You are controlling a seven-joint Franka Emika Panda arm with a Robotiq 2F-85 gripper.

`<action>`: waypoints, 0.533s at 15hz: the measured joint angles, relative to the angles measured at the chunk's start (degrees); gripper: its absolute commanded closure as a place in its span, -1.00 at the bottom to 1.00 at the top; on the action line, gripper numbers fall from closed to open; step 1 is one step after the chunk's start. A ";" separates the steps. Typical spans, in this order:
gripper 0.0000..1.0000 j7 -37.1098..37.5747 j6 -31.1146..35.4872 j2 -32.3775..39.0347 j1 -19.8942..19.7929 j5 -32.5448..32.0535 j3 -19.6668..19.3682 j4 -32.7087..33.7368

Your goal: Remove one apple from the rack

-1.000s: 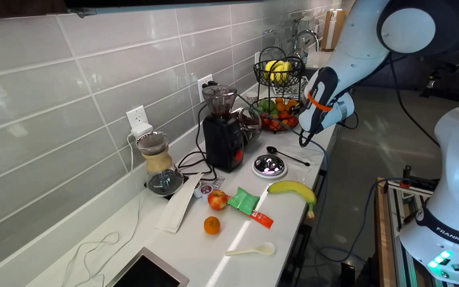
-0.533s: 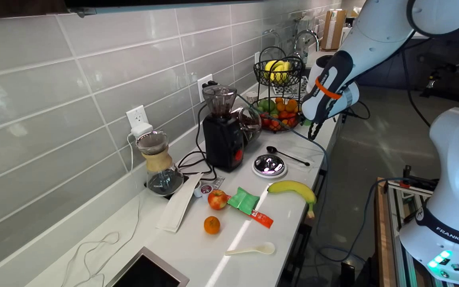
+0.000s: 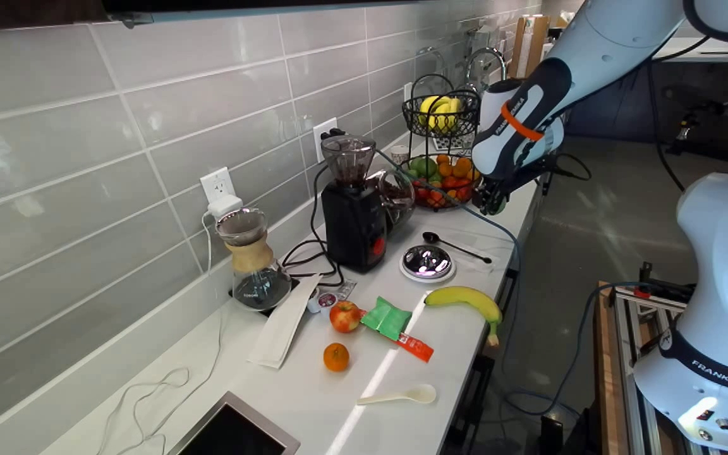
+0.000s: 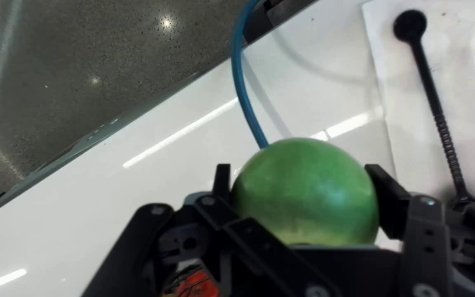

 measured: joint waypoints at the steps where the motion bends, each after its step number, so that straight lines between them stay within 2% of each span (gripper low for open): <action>1: -0.09 -0.19 -0.77 -0.63 0.09 0.11 0.44 0.09; 3: -0.09 -0.21 -1.03 -1.95 -0.40 1.13 2.01 0.09; 5: -0.09 -0.25 -1.02 -2.85 -2.54 2.85 4.92 0.00; 6: -0.09 -0.31 -1.02 -2.97 -4.26 3.95 6.85 -0.09; 8: -0.09 1.17 -0.66 -3.61 -11.45 3.17 14.24 -0.04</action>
